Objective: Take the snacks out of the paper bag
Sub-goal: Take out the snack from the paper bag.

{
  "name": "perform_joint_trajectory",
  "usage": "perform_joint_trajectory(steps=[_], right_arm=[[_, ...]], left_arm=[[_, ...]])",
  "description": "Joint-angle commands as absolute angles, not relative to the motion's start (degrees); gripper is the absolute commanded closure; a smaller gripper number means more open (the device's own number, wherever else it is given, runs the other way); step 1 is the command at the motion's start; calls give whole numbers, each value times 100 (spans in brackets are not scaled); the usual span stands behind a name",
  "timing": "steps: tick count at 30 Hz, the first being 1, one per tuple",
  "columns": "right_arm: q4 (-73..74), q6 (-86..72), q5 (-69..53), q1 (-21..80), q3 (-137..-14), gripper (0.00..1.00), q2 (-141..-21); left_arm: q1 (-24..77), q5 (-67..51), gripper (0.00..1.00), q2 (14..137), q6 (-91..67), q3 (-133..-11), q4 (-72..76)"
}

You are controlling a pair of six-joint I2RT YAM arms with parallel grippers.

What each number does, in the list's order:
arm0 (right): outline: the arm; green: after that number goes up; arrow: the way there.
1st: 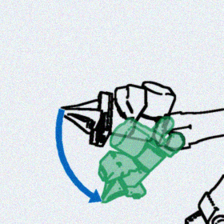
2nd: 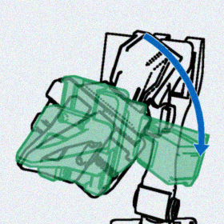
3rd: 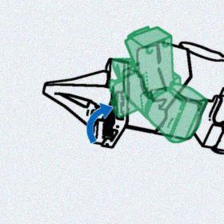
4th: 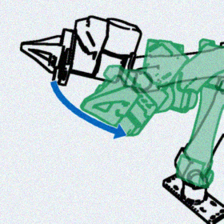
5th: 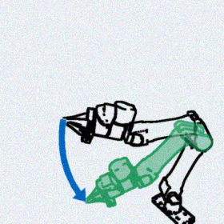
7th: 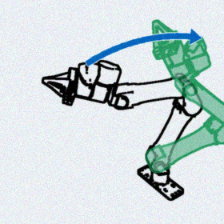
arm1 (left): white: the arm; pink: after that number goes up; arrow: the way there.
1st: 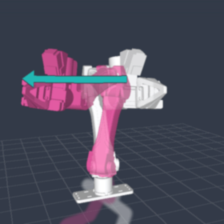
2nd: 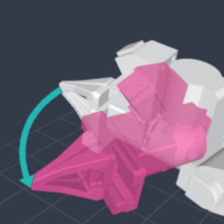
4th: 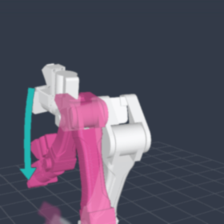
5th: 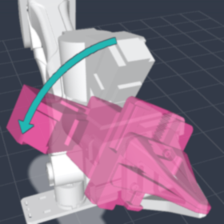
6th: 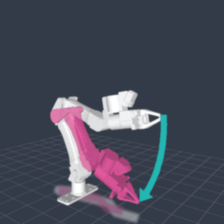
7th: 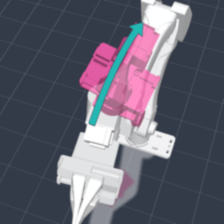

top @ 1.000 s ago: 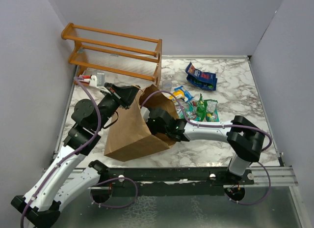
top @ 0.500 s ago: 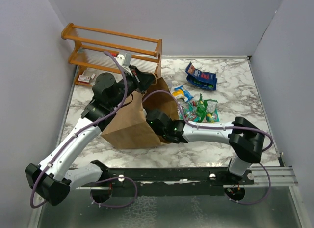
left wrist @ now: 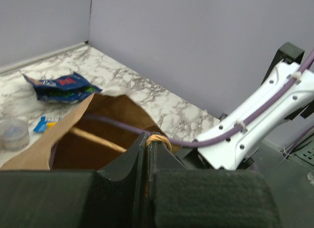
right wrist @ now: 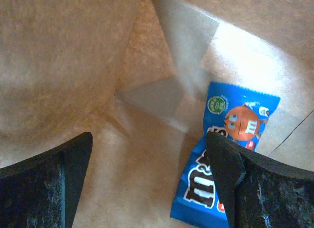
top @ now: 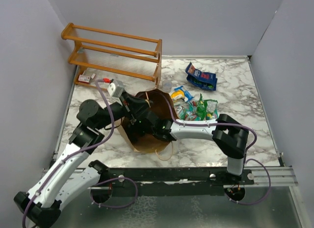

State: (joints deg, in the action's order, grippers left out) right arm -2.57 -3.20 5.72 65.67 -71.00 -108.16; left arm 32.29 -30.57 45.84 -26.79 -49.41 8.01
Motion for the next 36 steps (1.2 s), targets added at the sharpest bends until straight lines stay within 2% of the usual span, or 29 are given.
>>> perform_joint_trajectory(steps=[1, 7, 18, 26, 36], right_arm=[[-354, -115, 809, 6603, -6924, 0, -10750], [-418, -25, 1148, 6601, -6896, 0, -10959], [-364, -146, 1638, 6601, -6930, 0, -11319], [-109, 204, 1395, 6598, -7333, 0, -11624], [-457, 42, 1100, 6601, -7762, 0, -12262]], left_arm=[[3234, -2694, 100, 3603, -2599, -4270, -29], [3234, -2794, 100, 3037, -3285, -3865, 240], [3238, -3366, 100, 3680, -3589, -4506, 1049], [3242, -3477, 100, 4090, -3742, -4513, 1561], [3242, -3208, 100, 4184, -3905, -4454, 1632]])
